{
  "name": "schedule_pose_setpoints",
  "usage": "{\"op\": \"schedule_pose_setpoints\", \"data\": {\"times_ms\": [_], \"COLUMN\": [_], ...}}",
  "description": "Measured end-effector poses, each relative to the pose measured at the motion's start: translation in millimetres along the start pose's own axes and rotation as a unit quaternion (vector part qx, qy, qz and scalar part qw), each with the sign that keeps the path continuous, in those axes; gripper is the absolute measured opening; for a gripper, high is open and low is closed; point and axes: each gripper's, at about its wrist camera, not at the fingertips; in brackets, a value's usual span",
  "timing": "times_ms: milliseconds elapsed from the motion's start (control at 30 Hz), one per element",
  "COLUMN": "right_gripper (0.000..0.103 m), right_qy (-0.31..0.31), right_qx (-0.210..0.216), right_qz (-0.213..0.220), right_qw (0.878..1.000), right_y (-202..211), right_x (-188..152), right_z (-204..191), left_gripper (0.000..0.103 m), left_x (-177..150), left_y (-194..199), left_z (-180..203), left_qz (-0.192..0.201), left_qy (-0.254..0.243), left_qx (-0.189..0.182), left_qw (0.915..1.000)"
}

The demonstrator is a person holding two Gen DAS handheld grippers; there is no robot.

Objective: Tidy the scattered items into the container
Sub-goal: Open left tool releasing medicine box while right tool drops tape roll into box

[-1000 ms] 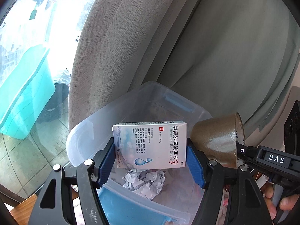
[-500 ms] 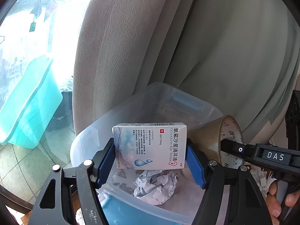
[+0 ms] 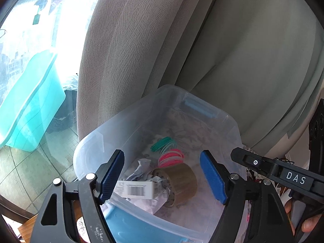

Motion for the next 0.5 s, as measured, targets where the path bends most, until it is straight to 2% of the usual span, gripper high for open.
{"op": "schedule_pose_setpoints", "data": {"times_ms": [67, 200, 267, 300, 333, 433, 500], "right_gripper": [0.025, 0.025, 0.025, 0.025, 0.025, 0.025, 0.025], "right_qy": [0.003, 0.002, 0.0, -0.001, -0.001, 0.001, 0.002], "right_qx": [0.001, 0.001, 0.002, 0.002, 0.003, 0.004, 0.006], "right_qz": [0.001, 0.006, 0.007, 0.008, 0.008, 0.007, 0.008], "right_qw": [1.0, 1.0, 1.0, 1.0, 1.0, 1.0, 1.0], "right_y": [2, 10, 14, 16, 18, 25, 30], "right_x": [0, -1, -1, -2, -3, -6, -8], "right_z": [-1, -2, -3, -3, -3, -5, -7], "left_gripper": [0.078, 0.078, 0.078, 0.078, 0.078, 0.078, 0.078], "left_x": [-10, -8, 0, -9, -20, -22, -22], "left_y": [7, 4, -19, -33, -28, -34, -23], "left_z": [6, 2, -27, -27, -14, -5, -5], "left_qz": [-0.003, -0.003, -0.001, -0.002, -0.004, -0.006, -0.006], "left_qy": [0.002, 0.002, -0.005, -0.009, -0.012, -0.014, -0.017], "left_qx": [-0.003, 0.002, 0.01, 0.011, 0.01, 0.004, 0.001], "left_qw": [1.0, 1.0, 0.9999, 0.9999, 0.9999, 0.9999, 0.9998]}}
Point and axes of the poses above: each gripper's, at about its wrist camera, not at the fingertips, and y roughly against the way its jaws point, z to its right, x to its top, and after that the axes turned 2 degrees about -y, right-handed
